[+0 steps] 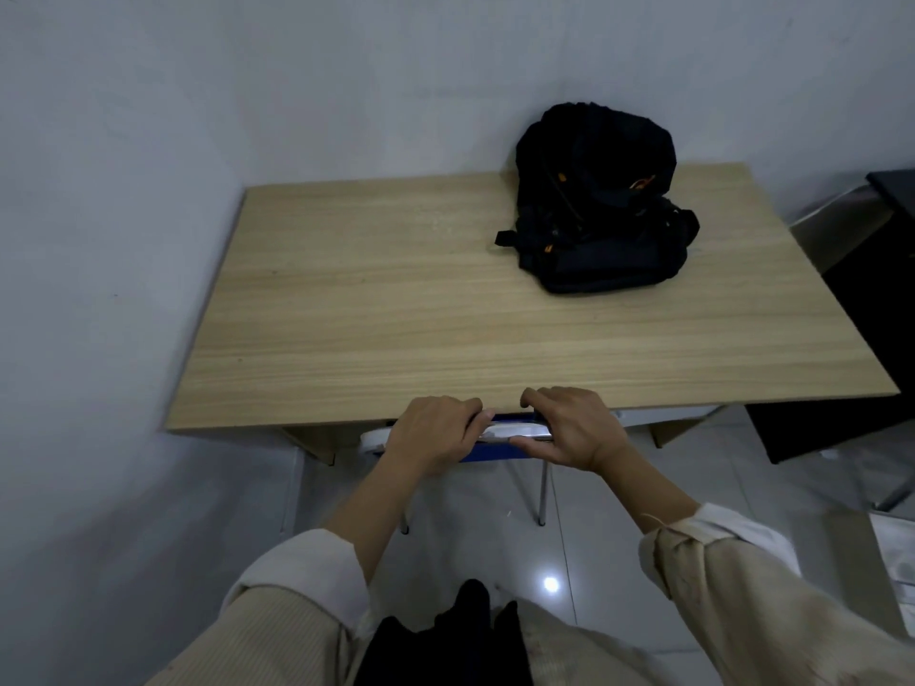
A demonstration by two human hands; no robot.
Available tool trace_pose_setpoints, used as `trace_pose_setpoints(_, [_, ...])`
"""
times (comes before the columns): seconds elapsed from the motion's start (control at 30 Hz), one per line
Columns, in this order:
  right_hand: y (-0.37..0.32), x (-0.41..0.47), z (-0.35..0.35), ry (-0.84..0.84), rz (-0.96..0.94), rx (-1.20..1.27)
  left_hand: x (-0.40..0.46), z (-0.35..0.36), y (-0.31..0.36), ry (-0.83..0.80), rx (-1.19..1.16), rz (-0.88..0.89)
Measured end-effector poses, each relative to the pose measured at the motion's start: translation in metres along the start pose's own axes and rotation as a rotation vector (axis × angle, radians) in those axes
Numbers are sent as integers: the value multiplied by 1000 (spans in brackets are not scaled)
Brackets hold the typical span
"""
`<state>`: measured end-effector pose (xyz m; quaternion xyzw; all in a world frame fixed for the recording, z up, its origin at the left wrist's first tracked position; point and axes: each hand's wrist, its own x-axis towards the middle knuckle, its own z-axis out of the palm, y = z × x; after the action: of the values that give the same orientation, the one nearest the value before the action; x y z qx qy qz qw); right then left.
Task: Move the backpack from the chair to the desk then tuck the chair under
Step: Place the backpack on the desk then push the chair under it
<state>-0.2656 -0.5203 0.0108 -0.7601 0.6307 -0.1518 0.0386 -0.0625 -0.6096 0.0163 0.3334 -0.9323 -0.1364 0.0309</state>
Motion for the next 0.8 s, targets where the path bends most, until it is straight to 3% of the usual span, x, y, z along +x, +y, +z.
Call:
trace_pose_setpoints(0.47, [11, -12, 12, 35, -51, 33, -6, 17, 11, 91, -20, 3])
trace_pose_setpoints(0.7, [8, -13, 15, -24, 21, 66, -8, 17, 8, 97, -56, -30])
trace_pose_setpoints(0.8, [4, -12, 16, -29, 154, 169, -8, 17, 9, 100, -79, -60])
